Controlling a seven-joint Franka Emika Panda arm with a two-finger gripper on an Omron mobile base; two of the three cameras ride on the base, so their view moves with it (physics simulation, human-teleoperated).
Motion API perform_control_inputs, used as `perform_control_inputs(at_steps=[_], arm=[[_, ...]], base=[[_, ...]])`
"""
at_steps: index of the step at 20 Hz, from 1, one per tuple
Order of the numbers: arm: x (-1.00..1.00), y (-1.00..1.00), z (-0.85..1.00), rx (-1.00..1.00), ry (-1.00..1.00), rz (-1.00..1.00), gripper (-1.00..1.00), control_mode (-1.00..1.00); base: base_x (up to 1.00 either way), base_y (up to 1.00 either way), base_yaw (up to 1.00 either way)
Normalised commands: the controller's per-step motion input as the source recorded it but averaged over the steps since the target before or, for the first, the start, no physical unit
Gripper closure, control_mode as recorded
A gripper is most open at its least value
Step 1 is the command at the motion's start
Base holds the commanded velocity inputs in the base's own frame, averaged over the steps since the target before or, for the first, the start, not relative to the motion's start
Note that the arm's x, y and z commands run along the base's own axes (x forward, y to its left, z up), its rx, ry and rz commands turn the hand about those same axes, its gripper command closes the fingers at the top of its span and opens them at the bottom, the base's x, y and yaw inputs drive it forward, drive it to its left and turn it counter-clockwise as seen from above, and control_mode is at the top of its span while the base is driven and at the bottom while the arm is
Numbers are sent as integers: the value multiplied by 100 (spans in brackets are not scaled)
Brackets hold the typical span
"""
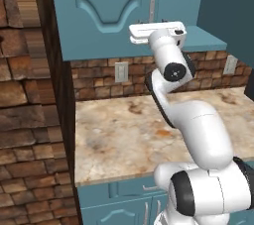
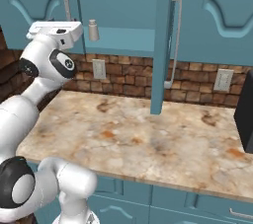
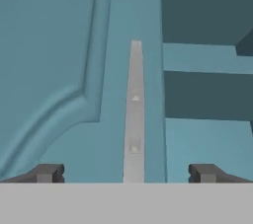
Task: Move the mustard and shaker from the cabinet to the dining counter.
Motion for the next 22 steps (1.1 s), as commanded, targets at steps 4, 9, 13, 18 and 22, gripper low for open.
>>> perform_control_inputs(at_steps=[4, 9, 13, 18, 22], arm=[[74, 17, 0, 0, 0, 5, -100, -100], [66, 12, 0, 0, 0, 1, -100, -100], [66, 14, 0, 0, 0, 0, -100, -100], [68, 52, 3, -2, 3, 0, 100, -100], [45, 96, 17, -11, 14, 4, 100, -100]], base=[[0, 0, 0], [0, 0, 0], [0, 0, 0], [0, 0, 0], [0, 0, 0]])
